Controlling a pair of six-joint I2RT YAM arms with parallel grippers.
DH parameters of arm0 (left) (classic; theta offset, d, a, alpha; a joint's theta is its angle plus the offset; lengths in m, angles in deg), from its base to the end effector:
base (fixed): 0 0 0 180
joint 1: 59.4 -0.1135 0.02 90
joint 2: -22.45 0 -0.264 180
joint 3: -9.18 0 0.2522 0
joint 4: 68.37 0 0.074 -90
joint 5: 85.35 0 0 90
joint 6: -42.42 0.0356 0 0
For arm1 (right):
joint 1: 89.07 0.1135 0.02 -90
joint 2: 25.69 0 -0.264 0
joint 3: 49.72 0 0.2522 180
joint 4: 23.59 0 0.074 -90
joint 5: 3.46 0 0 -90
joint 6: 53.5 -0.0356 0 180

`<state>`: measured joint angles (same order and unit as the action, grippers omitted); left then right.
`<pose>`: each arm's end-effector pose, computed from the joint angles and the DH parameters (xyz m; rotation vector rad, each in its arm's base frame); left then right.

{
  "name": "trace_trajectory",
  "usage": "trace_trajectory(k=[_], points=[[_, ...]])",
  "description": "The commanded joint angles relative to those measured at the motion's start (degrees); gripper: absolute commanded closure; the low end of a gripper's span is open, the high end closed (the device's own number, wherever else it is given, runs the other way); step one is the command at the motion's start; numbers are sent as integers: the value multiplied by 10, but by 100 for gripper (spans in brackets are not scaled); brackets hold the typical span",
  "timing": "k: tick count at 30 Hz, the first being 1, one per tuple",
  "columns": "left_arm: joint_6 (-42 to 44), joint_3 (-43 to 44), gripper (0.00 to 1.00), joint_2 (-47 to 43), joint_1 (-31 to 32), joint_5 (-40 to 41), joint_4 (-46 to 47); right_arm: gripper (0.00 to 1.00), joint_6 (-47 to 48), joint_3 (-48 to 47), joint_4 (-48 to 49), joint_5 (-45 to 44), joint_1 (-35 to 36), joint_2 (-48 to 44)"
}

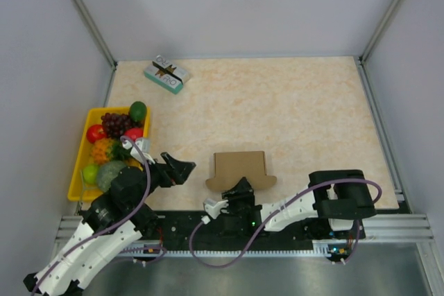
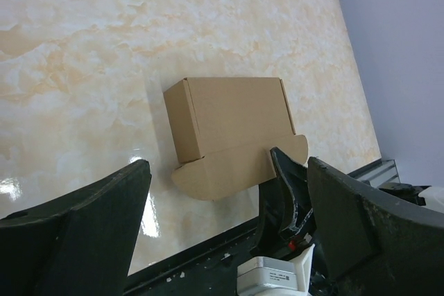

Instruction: Fold the paper box

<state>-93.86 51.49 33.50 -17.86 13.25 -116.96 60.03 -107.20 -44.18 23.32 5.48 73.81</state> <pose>0.0640 -0.0495 0.2624 -0.1904 1.9645 -0.8985 0.0085 0.2940 0.1251 -1.5894 1.3097 -0.7321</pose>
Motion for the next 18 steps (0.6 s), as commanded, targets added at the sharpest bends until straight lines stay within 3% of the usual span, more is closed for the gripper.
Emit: trace_trajectory(k=[1,13,18], points=[[13,24,2,-17,-1,6,0,66,25,7,40,-4,-7,-23],[26,35,2,-20,-1,29,-8,99,56,-25,13,27,-21,-79],[26,42,2,-19,0,34,-8,100,52,-68,-56,83,-44,-134]])
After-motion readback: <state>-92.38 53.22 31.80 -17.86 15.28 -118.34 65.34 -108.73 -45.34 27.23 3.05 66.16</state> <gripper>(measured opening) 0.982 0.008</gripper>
